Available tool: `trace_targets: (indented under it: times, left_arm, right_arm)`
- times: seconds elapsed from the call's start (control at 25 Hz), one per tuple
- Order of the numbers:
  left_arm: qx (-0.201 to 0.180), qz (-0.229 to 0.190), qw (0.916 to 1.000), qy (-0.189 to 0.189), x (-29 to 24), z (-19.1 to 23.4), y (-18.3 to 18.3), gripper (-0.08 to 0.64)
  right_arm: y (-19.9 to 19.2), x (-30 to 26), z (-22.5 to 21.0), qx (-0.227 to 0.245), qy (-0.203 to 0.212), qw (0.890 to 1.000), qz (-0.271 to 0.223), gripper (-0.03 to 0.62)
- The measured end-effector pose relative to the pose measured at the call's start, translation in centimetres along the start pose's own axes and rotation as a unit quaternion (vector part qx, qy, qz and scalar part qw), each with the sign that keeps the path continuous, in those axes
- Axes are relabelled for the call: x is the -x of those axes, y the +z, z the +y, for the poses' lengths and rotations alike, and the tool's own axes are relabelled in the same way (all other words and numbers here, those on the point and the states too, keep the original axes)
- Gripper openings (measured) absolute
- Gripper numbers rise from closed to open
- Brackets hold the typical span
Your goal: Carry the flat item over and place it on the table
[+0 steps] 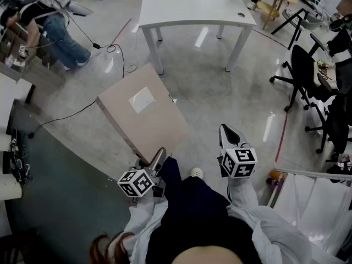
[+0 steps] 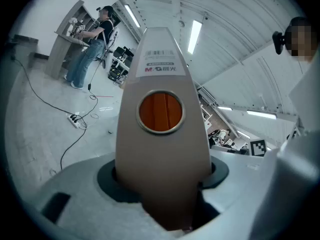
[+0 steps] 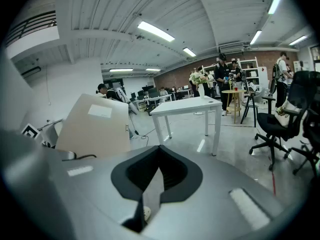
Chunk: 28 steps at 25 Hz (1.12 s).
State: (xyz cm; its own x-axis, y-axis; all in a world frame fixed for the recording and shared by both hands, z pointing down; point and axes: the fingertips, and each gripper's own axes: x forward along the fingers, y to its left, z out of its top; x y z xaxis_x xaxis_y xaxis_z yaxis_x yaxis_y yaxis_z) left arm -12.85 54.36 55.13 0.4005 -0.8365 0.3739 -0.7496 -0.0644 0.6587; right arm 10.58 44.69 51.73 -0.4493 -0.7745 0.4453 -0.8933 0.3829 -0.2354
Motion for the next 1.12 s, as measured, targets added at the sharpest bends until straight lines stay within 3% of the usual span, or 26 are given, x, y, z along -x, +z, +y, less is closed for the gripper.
trace_targets:
  times: [0.2, 0.44, 0.76, 1.12]
  left_arm:
    - [0.005, 0.0, 0.9999, -0.009, 3.2, -2.3, -2.6, 0.276]
    - [0.004, -0.002, 0.9999, -0.011, 4.5, -3.3, -2.4, 0.276]
    - [0.025, -0.009, 0.9994, -0.021, 4.4, -4.3, -2.9, 0.279]
    - [0.019, -0.026, 0.9992, -0.025, 2.9, -4.7, -3.2, 0.279]
  right_arm:
    - [-1.7, 3.9, 0.7, -0.001, 0.014, 1.0, -0.001, 0.011]
    - [-1.7, 6.4, 1.4, 0.0, 0.024, 1.0, -0.009, 0.009]
    - [-0.2, 6.7, 2.4, 0.01, 0.052, 0.998, -0.023, 0.009]
    - [-1.4, 6.8, -0.3, 0.034, 0.036, 0.998, -0.026, 0.011]
